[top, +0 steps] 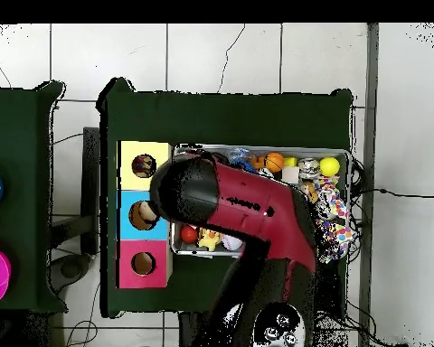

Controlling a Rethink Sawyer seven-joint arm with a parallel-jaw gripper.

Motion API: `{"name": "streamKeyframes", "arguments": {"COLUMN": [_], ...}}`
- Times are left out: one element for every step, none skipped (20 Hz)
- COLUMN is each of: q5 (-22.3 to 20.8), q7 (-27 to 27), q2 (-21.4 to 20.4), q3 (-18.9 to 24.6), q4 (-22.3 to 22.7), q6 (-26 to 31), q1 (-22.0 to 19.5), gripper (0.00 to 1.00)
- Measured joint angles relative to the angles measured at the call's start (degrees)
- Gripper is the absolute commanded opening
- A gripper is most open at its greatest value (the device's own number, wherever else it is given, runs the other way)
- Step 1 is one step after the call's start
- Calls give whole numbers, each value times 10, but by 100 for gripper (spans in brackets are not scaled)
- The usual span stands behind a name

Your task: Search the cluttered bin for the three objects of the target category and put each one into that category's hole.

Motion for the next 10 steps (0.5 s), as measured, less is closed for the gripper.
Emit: {"name": "streamKeyframes", "arguments": {"q5": [-3,-14,-22,-30,-36,-44,-53,-63,-68,-74], "q7": [0,0,0,0,0,0,0,0,0,0], "q2": [-2,-7,-11,-14,-16,-18,-20,-20,-20,-20], "q3": [3,15,25,33,40,47,57,66,70,75], "q4": [5,17,29,36,42,48,56,62,64,66], "q6": [-5,-19,-33,-43,-52,-60,-70,-80,-85,-89], "q1": [-6,-23,-39,-51,-61,-71,-86,-100,-107,-115], "gripper": [0,0,0,0,0,0,0,0,0,0]}}
